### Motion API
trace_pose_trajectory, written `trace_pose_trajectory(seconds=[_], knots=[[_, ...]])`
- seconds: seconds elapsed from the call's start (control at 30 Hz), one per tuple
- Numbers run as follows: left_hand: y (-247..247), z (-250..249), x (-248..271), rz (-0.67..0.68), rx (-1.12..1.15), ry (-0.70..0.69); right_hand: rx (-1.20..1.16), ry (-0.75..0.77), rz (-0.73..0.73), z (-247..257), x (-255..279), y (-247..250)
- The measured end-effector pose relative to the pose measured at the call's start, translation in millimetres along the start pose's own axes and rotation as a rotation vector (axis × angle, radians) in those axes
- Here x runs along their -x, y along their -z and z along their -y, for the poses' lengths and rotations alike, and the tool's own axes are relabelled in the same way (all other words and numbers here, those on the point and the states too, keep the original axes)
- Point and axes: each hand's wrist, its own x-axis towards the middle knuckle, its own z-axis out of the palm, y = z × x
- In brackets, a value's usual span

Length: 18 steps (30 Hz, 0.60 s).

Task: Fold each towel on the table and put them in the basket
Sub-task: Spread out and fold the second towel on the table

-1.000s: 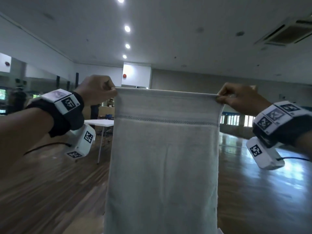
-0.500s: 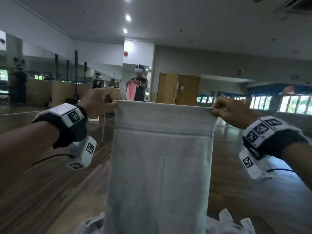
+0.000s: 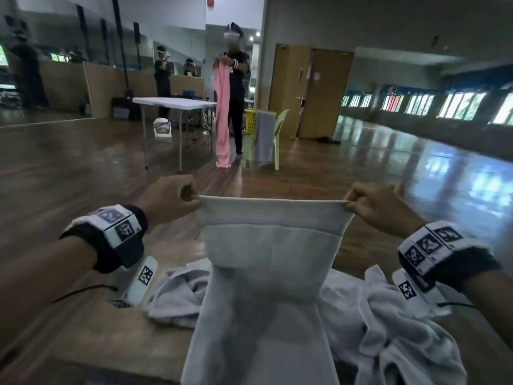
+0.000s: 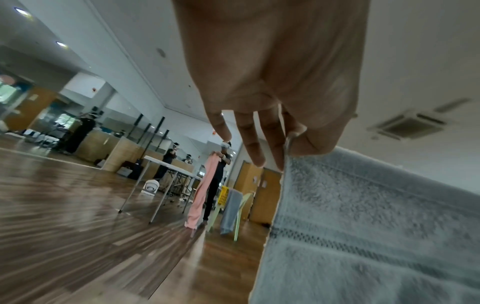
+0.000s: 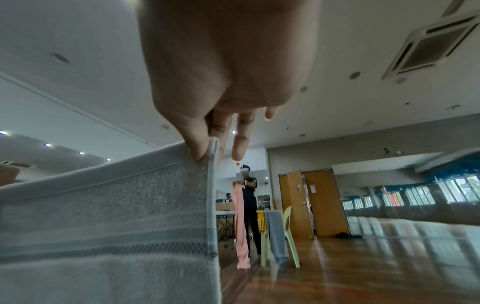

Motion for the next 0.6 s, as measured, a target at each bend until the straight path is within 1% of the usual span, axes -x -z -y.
trace_pose_trajectory(seconds=[0.07, 0.1, 0.17, 0.23, 0.27, 0.3, 0.37, 0.4, 0.43, 0.5, 0.6], knots=[[-24.8, 6.9, 33.5, 0.13, -0.062, 0.005, 0.009, -0.011, 0.09, -2.8, 35.5, -33.0], [-37.3, 10.1, 51.0, 0.186, -0.107, -0.009, 0.008, -0.018, 0.14, -3.6, 55.0, -50.6], [-62.6, 16.5, 86.5, 0.289, -0.228, -0.092, -0.002, -0.007, 0.229, -7.0, 94.2, -86.6], [-88.4, 17.9, 122.7, 0.441, -0.34, -0.112, 0.009, 0.014, 0.312, -9.2, 128.9, -117.2], [-103.0, 20.2, 140.5, 0.506, -0.383, -0.11, 0.033, -0.001, 0.363, -8.3, 145.0, -131.4], [-116.8, 22.8, 156.3, 0.56, -0.399, -0.121, 0.052, -0.017, 0.394, -9.5, 158.9, -144.7], [-139.3, 26.6, 184.8, 0.641, -0.42, -0.12, 0.071, 0.0, 0.432, -12.4, 181.7, -168.0], [-148.3, 28.0, 197.0, 0.664, -0.415, -0.107, 0.1, 0.015, 0.46, -15.5, 189.9, -177.7], [-155.6, 29.3, 206.3, 0.677, -0.407, -0.096, 0.119, 0.026, 0.518, -17.1, 197.1, -185.5], [-163.5, 29.1, 217.5, 0.66, -0.412, -0.086, 0.147, 0.04, 0.593, -16.5, 206.5, -192.1], [-166.6, 27.5, 218.9, 0.607, -0.387, -0.049, 0.202, 0.022, 0.587, -15.5, 211.8, -196.6]])
